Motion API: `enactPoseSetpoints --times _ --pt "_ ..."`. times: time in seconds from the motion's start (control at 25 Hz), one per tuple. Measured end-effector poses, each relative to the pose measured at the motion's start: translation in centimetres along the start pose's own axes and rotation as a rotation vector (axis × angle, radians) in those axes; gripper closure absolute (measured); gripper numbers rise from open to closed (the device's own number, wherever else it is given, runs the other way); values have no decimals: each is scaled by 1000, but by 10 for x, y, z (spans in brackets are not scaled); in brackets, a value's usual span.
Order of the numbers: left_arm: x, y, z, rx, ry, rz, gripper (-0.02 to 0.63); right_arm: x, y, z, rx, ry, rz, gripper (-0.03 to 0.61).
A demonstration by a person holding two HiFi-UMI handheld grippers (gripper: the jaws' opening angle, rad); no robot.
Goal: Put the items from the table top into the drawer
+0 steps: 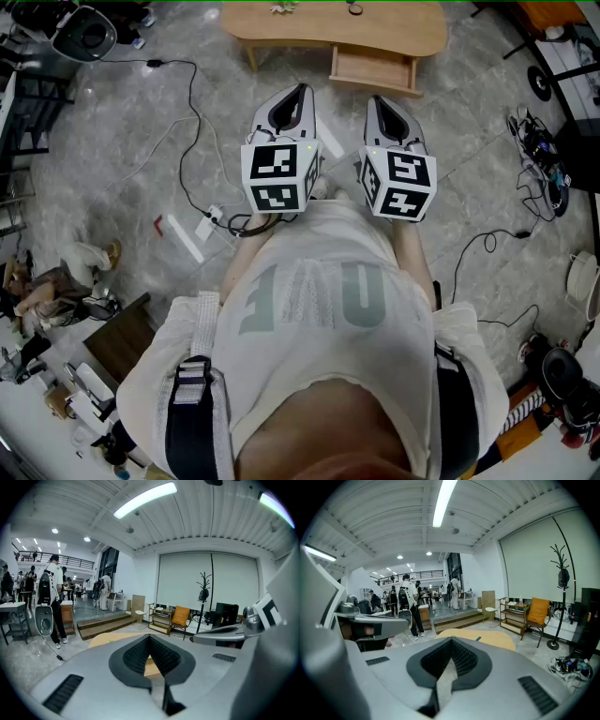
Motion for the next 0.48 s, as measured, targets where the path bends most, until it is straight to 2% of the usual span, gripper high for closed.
enactPoseSetpoints --times 0.48 --pt "-2 -2 19 15 -35 5 606 -12 -4 20 23 7 26 574"
Point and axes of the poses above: the fingertips, and each gripper's own axes: x backward along the fingers, z to its left, y out of its top, the point moved 9 cm from there along x, backward along the fingers, and after that the axes turned 9 degrees about -z, right-handed, at the moved point
